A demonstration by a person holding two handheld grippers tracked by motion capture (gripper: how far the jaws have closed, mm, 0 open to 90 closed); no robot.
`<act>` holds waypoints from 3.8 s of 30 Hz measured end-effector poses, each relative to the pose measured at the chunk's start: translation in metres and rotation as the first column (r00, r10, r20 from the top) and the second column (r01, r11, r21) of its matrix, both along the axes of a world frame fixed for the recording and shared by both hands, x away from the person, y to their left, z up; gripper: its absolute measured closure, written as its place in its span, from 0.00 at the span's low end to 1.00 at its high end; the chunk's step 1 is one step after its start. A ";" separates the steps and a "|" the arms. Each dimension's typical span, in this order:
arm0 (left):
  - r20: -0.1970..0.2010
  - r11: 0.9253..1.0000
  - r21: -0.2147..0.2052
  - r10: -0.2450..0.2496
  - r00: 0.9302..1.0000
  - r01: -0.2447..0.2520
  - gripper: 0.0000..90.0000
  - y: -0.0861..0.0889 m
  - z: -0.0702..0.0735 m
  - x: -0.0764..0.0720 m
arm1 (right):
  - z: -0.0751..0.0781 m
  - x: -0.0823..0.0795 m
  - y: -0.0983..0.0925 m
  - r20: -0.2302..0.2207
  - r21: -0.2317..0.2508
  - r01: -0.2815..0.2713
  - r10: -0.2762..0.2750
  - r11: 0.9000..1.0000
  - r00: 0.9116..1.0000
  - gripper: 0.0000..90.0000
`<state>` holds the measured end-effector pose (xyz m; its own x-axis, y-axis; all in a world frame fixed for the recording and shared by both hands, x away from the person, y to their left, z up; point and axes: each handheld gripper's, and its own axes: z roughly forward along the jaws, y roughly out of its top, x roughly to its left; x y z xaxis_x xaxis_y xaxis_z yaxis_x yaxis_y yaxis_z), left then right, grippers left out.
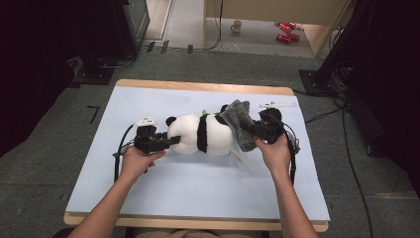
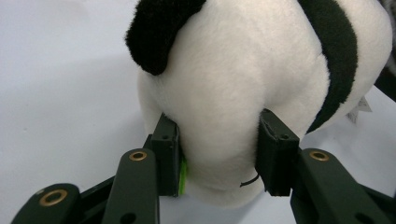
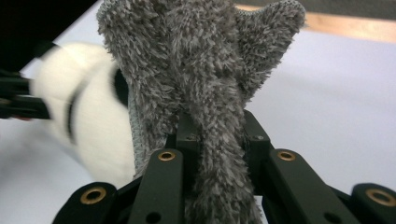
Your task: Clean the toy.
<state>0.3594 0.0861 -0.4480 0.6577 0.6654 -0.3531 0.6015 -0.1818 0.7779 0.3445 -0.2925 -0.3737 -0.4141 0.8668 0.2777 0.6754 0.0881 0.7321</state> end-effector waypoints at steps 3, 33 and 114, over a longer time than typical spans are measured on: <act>0.011 1.000 0.006 -0.002 1.000 0.002 0.62 -0.001 0.001 -0.001 | 0.014 -0.010 0.005 0.034 0.025 -0.029 0.028 0.999 0.999 0.83; 0.093 0.995 0.064 -0.077 0.993 0.071 0.35 0.008 -0.006 -0.006 | -0.008 0.004 0.031 0.024 0.017 -0.097 0.096 0.995 0.995 0.83; -0.107 1.000 0.000 0.019 0.994 -0.019 0.64 -0.018 -0.010 -0.015 | -0.009 0.000 0.069 0.046 -0.022 -0.107 0.108 0.994 0.993 0.83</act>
<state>0.3446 0.0680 -0.4582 0.6033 0.6767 -0.4220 0.6849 -0.1685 0.7089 0.3444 -0.2233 -0.3822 -0.5177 0.8215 0.2390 0.6259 0.1732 0.7605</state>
